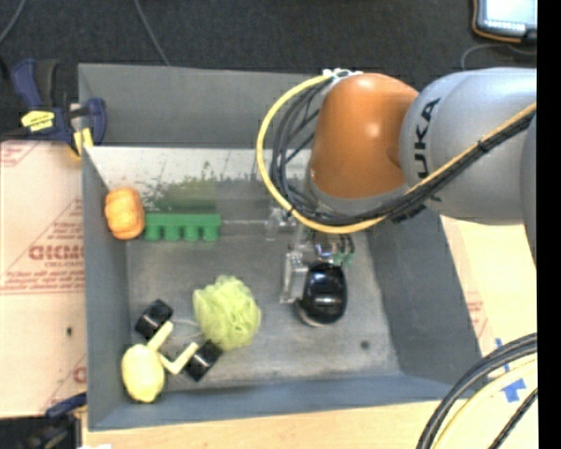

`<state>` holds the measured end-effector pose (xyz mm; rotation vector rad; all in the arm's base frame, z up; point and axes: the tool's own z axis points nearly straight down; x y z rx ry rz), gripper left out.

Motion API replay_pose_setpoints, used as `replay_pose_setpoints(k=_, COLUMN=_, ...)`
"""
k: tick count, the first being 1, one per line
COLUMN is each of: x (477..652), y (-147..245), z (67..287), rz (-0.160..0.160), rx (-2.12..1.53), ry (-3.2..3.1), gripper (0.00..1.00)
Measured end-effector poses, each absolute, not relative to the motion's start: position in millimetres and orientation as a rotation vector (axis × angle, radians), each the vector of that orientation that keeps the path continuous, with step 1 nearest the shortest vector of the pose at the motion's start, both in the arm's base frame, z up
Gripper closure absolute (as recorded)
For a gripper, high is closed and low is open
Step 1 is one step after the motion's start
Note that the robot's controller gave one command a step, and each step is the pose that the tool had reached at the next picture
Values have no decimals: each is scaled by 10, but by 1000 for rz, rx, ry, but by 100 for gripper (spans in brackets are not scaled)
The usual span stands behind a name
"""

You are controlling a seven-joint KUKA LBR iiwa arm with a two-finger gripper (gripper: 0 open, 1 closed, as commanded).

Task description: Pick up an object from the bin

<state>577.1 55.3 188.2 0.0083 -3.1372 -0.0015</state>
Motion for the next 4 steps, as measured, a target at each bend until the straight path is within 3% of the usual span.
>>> replay_pose_setpoints(k=1, x=5778, y=551, z=1926, rz=-2, rx=7, ry=-3143, gripper=0)
replay_pose_setpoints(k=2, x=6002, y=383, z=1517, rz=-5, rx=-21, ry=-3152, gripper=0)
replay_pose_setpoints(k=3, x=5971, y=82, z=1417, rz=-1, rx=187, ry=-3123, gripper=0)
replay_pose_setpoints(k=4, x=6006, y=-45, z=1682, rz=4, rx=537, ry=-3108, gripper=0)
